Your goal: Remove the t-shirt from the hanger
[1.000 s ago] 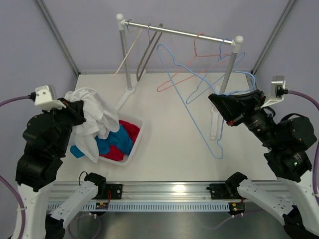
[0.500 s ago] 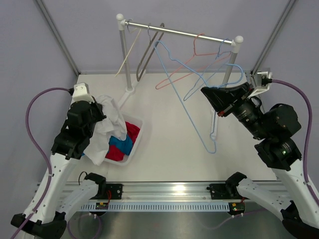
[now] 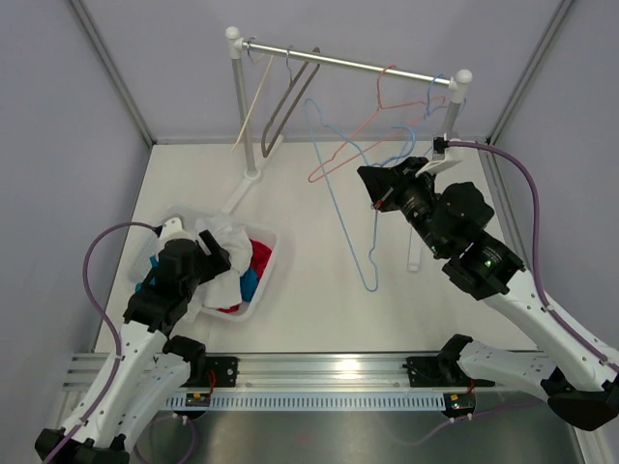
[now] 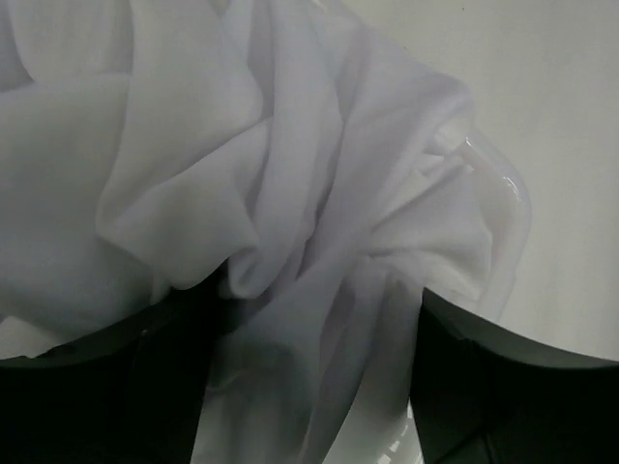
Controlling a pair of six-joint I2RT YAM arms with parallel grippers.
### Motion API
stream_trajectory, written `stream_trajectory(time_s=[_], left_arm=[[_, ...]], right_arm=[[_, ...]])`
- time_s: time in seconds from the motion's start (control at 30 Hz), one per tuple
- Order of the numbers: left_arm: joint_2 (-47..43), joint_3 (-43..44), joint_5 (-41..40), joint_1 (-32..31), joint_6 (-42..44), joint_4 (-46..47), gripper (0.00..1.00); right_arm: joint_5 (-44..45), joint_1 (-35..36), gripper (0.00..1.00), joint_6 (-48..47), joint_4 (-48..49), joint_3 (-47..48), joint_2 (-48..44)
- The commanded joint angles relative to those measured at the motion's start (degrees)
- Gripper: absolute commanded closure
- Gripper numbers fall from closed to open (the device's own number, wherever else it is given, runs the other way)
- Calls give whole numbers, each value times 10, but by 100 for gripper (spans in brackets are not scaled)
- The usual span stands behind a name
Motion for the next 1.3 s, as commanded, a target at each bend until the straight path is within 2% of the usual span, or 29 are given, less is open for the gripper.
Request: stream_trajectory(time_s=[0.0, 0.07, 0.27, 0.33, 0.4, 0.43, 0.5, 0.6, 0.73, 0.83, 0.87, 0.93, 1.0, 1.1, 1.27], left_arm=[[-31, 10, 32, 2, -33, 32, 14], [-61, 34, 49, 2, -18, 31, 1], [-109, 86, 183, 1, 24, 27, 1], [-120, 92, 209, 2, 39, 27, 1], [-138, 97, 241, 2, 44, 24, 1], [-144, 97, 251, 2, 44, 24, 1], [-163, 94, 284, 2, 44, 24, 1], [-187, 96, 320, 2, 56, 16, 1], [-208, 108, 348, 0, 95, -7, 1], [-222, 98, 352, -25, 108, -9, 1], [-225, 95, 351, -32, 112, -10, 1], [-232, 85, 345, -42, 119, -16, 1], [-236, 79, 340, -54, 121, -16, 1], [-240, 70, 338, -67, 121, -16, 1], [-239, 58, 314, -87, 125, -13, 1]], right_arm=[[127, 22, 100, 6, 39, 17, 14], [154, 31, 100, 13, 36, 28, 30], [292, 80, 100, 9, 29, 134, 143], [362, 97, 100, -14, 27, 175, 203], [404, 108, 100, -22, 14, 247, 266], [416, 110, 100, -18, -21, 304, 290], [457, 112, 100, -27, -63, 356, 356], [499, 111, 100, -90, -54, 429, 425], [491, 93, 100, -163, -68, 575, 514], [449, 63, 100, -159, -144, 667, 582], [445, 56, 100, -156, -165, 730, 614], [422, 36, 100, -151, -198, 782, 635], [381, 19, 100, -121, -227, 793, 644], [389, 5, 100, -96, -256, 772, 636], [411, 4, 100, -88, -200, 656, 598]])
